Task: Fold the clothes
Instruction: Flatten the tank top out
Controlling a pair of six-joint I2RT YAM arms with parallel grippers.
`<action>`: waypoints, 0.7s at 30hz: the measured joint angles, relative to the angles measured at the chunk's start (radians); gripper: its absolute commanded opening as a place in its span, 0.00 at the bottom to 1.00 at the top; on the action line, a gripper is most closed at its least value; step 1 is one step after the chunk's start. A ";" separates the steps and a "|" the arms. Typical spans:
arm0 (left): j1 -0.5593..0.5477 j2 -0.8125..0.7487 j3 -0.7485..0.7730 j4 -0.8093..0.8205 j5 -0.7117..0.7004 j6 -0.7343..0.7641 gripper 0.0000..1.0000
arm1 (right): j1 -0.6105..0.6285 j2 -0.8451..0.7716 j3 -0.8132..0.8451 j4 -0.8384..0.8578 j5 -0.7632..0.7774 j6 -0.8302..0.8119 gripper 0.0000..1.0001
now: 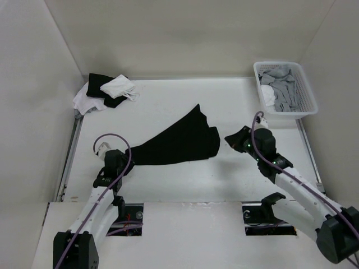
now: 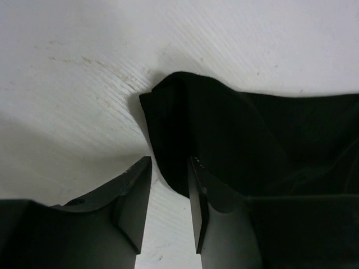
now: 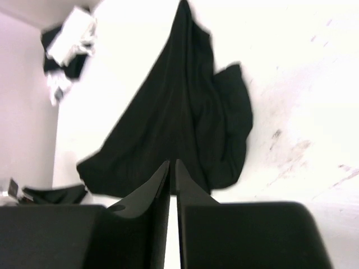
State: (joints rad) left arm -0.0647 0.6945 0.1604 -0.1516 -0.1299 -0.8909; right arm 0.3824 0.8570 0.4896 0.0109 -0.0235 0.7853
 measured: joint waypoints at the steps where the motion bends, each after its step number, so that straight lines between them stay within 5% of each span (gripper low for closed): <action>1: -0.011 0.009 0.000 0.000 -0.004 -0.001 0.32 | 0.015 0.023 0.002 0.002 -0.008 -0.001 0.17; 10: -0.026 0.025 0.000 0.023 -0.024 -0.016 0.32 | 0.188 0.314 0.005 0.009 -0.028 -0.023 0.37; 21: -0.027 0.042 0.000 0.060 -0.024 -0.015 0.32 | 0.195 0.530 0.019 0.091 -0.040 -0.029 0.37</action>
State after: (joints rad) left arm -0.0921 0.7368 0.1604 -0.0921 -0.1539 -0.9062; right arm 0.5770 1.3872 0.5083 0.1020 -0.0635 0.7563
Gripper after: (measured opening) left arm 0.320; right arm 0.371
